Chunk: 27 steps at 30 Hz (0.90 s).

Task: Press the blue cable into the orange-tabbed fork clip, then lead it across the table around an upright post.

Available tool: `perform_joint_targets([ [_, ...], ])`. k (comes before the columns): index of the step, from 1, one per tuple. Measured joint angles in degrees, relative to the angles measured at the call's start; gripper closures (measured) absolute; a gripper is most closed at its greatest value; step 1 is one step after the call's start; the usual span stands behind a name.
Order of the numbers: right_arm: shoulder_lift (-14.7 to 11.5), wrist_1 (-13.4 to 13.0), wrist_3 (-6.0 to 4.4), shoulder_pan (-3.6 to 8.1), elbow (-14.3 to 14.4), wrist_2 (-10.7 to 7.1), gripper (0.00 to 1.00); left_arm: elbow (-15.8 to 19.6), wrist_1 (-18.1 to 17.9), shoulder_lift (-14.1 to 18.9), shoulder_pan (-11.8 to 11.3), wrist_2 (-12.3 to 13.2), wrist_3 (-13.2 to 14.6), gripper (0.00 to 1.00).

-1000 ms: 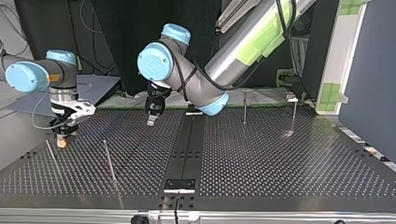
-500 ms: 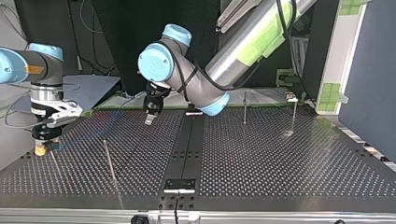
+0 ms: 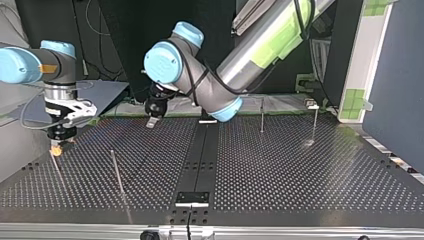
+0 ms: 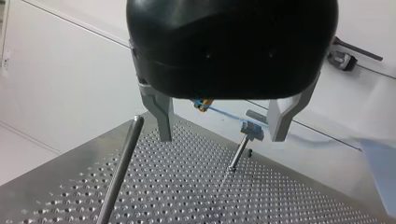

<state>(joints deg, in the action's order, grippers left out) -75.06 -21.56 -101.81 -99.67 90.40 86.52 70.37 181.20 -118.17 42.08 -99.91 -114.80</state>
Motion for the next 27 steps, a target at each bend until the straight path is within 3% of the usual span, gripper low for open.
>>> perform_joint_targets([
  [5,-0.4,0.0,-0.18,-0.37,0.1,-0.08,1.0,0.0,0.1,0.0,0.7,-1.1,-1.2,0.02],
  [12,-1.1,-0.1,-0.25,-0.83,0.1,-0.17,1.0,0.0,-0.8,0.0,1.8,-2.1,-5.3,0.02],
  [21,-1.3,0.0,-0.19,-2.14,0.1,-0.88,1.0,-0.1,-5.6,-0.8,1.8,2.1,-10.7,0.02],
  [27,-2.4,-0.3,-0.23,-3.07,0.1,-2.47,1.0,-0.2,-8.9,-1.0,1.6,3.6,-14.5,0.02],
])
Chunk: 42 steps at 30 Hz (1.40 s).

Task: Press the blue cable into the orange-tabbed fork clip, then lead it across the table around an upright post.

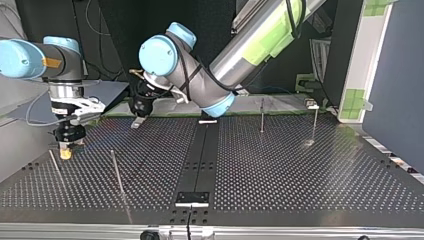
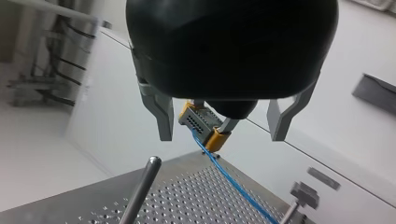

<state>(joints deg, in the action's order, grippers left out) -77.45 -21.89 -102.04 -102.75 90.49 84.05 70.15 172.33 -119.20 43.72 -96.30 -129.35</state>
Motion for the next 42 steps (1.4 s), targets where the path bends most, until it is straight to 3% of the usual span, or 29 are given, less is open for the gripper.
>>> perform_joint_targets([
  [5,-0.5,-0.6,-0.02,-0.7,0.0,-1.63,1.0,0.0,-0.8,-0.3,-0.2,0.5,-3.1,0.02],
  [11,-0.7,-1.0,-0.02,-1.61,0.0,-2.29,1.0,-1.9,-0.7,-3.1,0.1,1.6,-6.7,0.02],
  [18,-1.0,-1.1,-0.02,-2.84,0.0,-2.39,1.0,-3.1,-2.5,-5.6,-0.2,-2.1,-11.2,0.02],
  [31,-1.5,-1.1,-0.03,-4.16,0.0,-2.39,1.0,-3.2,-3.9,-5.8,-0.5,-9.7,-9.5,0.02],
  [39,-1.8,-1.1,-0.05,-4.58,0.0,-2.6,1.0,-3.3,-6.8,-5.8,-0.9,-11.7,-10.3,0.02],
  [41,-1.9,-1.2,-0.05,-4.66,0.0,-2.75,1.0,-3.4,-7.5,-5.8,-1.0,-12.2,-9.8,0.13],
  [42,-2.0,-1.2,-0.05,-4.69,0.0,-2.82,1.0,-3.4,-7.9,-5.8,-1.1,-12.7,-9.3,0.13],
])
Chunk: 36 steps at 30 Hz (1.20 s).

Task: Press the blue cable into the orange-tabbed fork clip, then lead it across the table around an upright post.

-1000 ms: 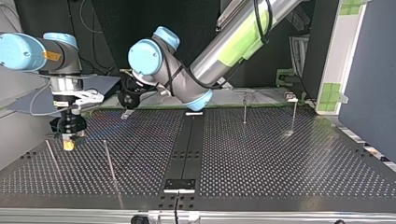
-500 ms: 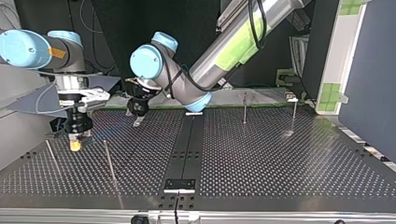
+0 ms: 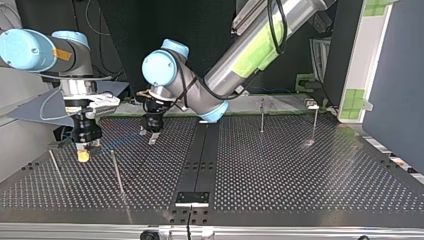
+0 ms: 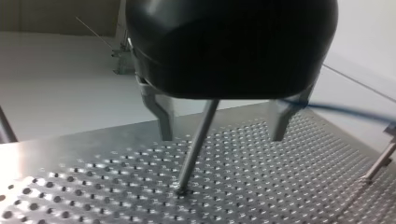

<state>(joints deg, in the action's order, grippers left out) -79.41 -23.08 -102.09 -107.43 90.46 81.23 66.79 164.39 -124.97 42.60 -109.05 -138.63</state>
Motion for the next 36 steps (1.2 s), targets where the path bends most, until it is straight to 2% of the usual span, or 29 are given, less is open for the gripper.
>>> perform_joint_targets([
  [2,-0.1,-0.1,-0.01,-0.06,0.0,-0.12,1.0,0.0,-0.6,0.0,-0.2,-0.9,0.9,0.42],
  [3,-0.1,-0.1,0.0,-0.08,0.0,-0.13,1.0,0.0,-0.8,0.0,-0.2,-1.5,1.6,0.42],
  [5,-0.1,-0.1,0.0,-0.14,0.0,-0.16,1.0,0.0,-0.9,0.0,-0.3,-2.4,2.7,0.95],
  [6,-0.1,-0.1,0.0,-0.15,0.0,-0.17,1.0,0.0,-0.9,0.0,-0.4,-2.9,3.5,0.95],
  [7,-0.2,-0.1,0.01,-0.17,0.0,-0.17,1.0,0.0,-0.8,0.0,-0.4,-3.3,4.1,1.0],
  [11,-0.2,-0.1,0.02,-0.31,0.0,-0.19,1.0,0.0,-0.7,0.0,-0.4,-5.0,6.4,1.0],
  [19,-0.3,-0.4,0.03,-0.34,0.0,-0.18,1.0,-0.2,-0.6,0.2,-0.5,-5.0,11.0,1.0],
  [25,-0.3,-1.5,-0.49,0.33,0.0,-0.18,1.0,-2.8,-0.3,0.2,-0.3,-5.2,14.6,1.0],
  [31,-0.3,-2.6,-1.18,1.01,-0.1,-0.19,1.0,-6.3,1.0,0.2,-0.5,-4.5,18.2,1.0],
  [36,-0.3,-3.2,-2.29,1.8,-0.2,-0.19,1.0,-9.3,1.5,0.2,-0.6,-2.0,21.2,1.0],
])
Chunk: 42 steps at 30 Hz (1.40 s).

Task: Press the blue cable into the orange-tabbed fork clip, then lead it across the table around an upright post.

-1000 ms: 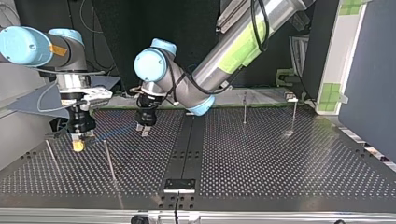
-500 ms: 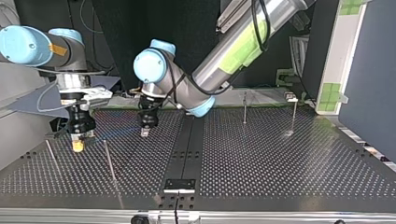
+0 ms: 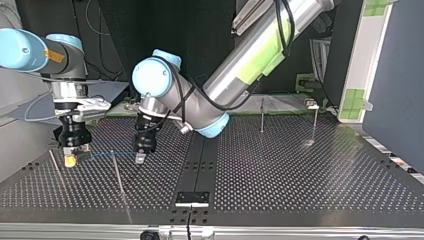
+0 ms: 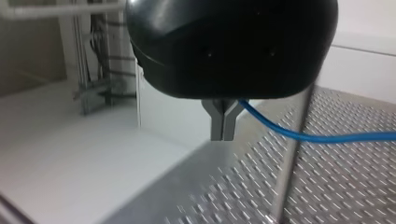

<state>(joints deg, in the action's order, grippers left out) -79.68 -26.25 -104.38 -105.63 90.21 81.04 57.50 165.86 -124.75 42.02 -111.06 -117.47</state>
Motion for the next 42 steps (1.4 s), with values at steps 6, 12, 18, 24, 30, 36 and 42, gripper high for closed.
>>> perform_joint_targets([
  [6,0.2,-1.3,-0.79,1.53,-0.2,-0.16,1.0,-2.8,-0.2,-0.1,-0.7,1.7,3.5,1.0],
  [12,1.7,-2.6,-1.16,2.8,-0.8,-0.97,1.0,-4.3,-0.4,-1.0,-1.8,3.1,4.6,1.0],
  [18,3.9,-2.7,-1.27,3.88,-1.6,-1.19,1.0,-7.5,1.9,-4.0,-2.3,4.3,4.6,1.0],
  [24,6.5,-2.9,-1.36,4.94,-2.7,-1.8,1.0,-10.8,2.8,-6.4,-2.8,4.4,4.5,1.0],
  [30,8.6,-3.9,-1.41,6.03,-2.9,-2.15,1.0,-11.3,3.0,-6.8,-4.0,5.1,4.4,1.0],
  [36,10.5,-4.1,-1.45,6.86,-3.0,-2.19,1.0,-8.7,1.7,-6.8,-5.0,6.7,4.3,1.0],
  [42,13.5,-4.1,-1.46,7.04,-2.9,-2.18,1.0,-5.4,-0.2,-6.9,-5.8,7.9,4.2,1.0],
])
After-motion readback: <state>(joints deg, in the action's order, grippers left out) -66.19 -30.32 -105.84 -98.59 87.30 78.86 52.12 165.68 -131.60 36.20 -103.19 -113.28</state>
